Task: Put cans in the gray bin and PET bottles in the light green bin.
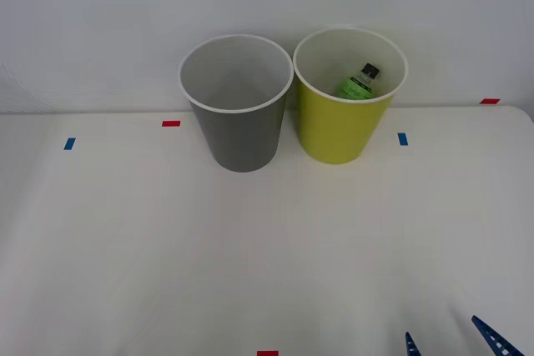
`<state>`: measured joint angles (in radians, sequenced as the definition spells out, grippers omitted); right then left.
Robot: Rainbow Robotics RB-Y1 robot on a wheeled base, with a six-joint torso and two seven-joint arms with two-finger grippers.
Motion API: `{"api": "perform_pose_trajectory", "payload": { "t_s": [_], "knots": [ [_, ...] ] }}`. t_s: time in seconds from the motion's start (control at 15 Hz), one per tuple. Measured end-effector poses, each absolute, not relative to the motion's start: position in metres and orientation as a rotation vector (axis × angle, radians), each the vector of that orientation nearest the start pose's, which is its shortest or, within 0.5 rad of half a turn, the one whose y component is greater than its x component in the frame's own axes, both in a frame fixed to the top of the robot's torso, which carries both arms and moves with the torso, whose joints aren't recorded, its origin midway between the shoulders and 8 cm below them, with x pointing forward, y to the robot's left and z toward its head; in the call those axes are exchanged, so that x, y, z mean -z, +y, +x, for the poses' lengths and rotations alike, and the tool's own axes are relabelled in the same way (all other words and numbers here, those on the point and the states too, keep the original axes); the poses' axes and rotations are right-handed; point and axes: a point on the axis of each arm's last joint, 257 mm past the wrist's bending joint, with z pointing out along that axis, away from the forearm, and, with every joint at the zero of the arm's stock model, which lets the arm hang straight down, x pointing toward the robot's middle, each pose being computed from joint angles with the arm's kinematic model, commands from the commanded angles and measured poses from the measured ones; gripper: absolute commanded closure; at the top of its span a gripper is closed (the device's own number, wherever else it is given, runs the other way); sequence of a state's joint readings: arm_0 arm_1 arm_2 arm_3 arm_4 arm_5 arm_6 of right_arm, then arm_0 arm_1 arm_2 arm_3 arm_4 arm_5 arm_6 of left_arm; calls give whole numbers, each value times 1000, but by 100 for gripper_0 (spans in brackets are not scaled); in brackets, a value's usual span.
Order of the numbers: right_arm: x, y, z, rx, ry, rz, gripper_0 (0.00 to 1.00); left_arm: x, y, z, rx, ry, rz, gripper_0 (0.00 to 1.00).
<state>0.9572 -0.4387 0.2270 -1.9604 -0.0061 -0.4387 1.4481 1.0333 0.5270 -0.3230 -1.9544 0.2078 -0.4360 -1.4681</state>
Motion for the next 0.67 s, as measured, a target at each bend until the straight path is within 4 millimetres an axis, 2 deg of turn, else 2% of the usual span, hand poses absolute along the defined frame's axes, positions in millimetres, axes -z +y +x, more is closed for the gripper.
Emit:
{"api": "perform_pose_trajectory", "payload": {
  "t_s": [0.67],
  "knots": [
    [308,-255,232,-58,1749,-217,0,336,246,187,193,1883,60,0]
  ]
}}
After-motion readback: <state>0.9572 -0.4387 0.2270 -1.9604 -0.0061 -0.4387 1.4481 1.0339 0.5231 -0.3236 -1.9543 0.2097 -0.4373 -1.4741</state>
